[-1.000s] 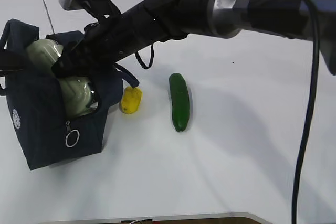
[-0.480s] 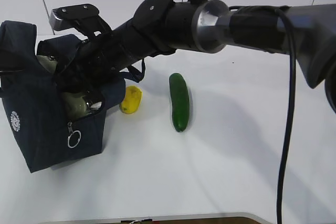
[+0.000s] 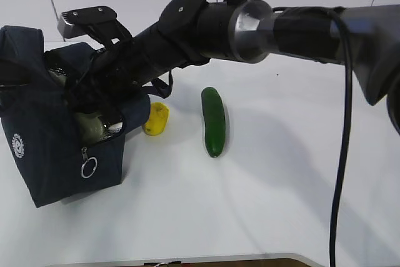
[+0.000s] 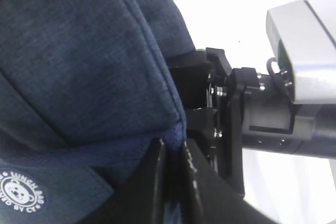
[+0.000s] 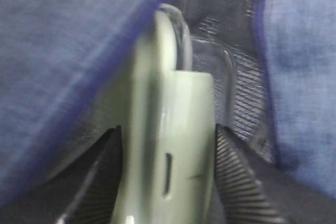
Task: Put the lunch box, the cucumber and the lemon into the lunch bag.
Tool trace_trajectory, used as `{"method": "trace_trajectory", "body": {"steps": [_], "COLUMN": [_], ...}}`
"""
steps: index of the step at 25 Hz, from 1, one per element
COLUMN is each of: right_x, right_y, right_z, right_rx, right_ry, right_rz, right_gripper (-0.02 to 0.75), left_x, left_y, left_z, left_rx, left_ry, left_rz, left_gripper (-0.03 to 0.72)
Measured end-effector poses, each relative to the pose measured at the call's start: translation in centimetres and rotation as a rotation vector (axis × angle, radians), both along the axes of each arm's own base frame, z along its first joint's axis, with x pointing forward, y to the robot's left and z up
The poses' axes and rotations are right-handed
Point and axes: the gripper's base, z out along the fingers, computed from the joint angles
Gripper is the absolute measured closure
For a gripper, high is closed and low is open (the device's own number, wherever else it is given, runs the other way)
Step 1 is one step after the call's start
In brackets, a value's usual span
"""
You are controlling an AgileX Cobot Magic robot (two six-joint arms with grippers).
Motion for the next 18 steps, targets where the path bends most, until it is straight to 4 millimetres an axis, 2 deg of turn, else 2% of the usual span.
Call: {"method": "trace_trajectory", "body": {"steps": [6, 11, 18], "right_x": [-0.3, -0.5, -0.3], "right_y": [-0.1, -0.1, -0.1], "right_z": [0.5, 2.5, 5.0], "right_rx": [-0.018, 0.001, -0.056], "right_ry": [-0.01, -0.037, -0.111], "right_rz": [0.033, 0.056, 0.106], "right_gripper": [0.296, 0.185, 0.171], "left_x": [0.0, 0.0, -0.1], "left_y": [0.0, 0.0, 0.1], "left_z": [0.0, 0.0, -0.2], "left_rx": [0.004, 0.012, 0.045], "left_ry": [-0.003, -0.005, -0.006], "left_rz": [-0.005, -0.01, -0.024], "left_gripper": [0.68, 0.681, 0.681]}}
